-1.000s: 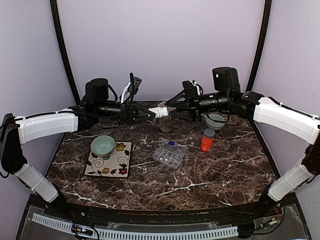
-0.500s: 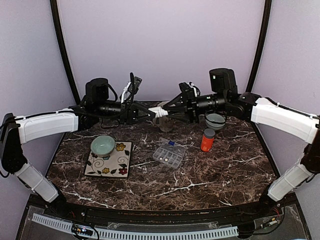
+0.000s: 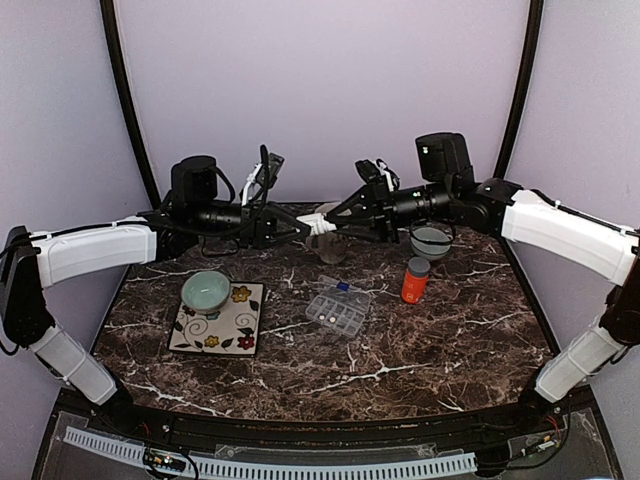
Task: Sort the pills into containers
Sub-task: Unscrew the lid of the pill bottle.
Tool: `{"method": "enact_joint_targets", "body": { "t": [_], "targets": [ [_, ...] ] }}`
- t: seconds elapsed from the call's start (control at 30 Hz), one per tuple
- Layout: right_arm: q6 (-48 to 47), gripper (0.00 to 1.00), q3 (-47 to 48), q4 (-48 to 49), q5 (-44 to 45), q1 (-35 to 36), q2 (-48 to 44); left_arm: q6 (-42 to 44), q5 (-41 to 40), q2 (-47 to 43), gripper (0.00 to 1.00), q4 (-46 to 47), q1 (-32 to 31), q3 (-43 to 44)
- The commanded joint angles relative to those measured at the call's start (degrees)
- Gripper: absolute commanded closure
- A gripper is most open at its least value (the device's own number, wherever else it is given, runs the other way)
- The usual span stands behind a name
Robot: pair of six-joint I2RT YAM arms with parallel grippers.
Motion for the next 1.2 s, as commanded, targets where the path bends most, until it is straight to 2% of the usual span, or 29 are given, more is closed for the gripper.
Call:
{"method": "enact_joint_targets", "body": {
  "t": [0.0, 0.13, 0.27, 0.67, 1.17],
  "targets": [
    [-16.36, 0.93, 3.99, -4.23, 0.56, 0.74, 0.30, -1.09, 2.98, 0.18, 1.00, -0.02, -0.33, 2.19],
    [-28.21, 0.96, 3.84, -6.90, 1.60, 0.64, -0.60, -2.21, 3.83, -0.18, 1.00, 0.19, -0.33, 2.26],
    [-35.97, 0.96, 2.49, -6.82, 2.39, 0.66, -1.50, -3.30, 4.55, -0.43, 1.00, 0.70, -0.33, 2.17],
    [-46.15, 0.95, -2.66, -0.38, 4.06, 0.64, -4.66, -9.53, 8.55, -0.02, 1.00, 6.10, -0.33, 1.02],
    [-55.49, 0.94, -1.47, -6.59, 12.95, 2.48, -6.24, -12.38, 11.33, 1.53, 1.00, 7.73, -0.33, 1.70]
  ]
}}
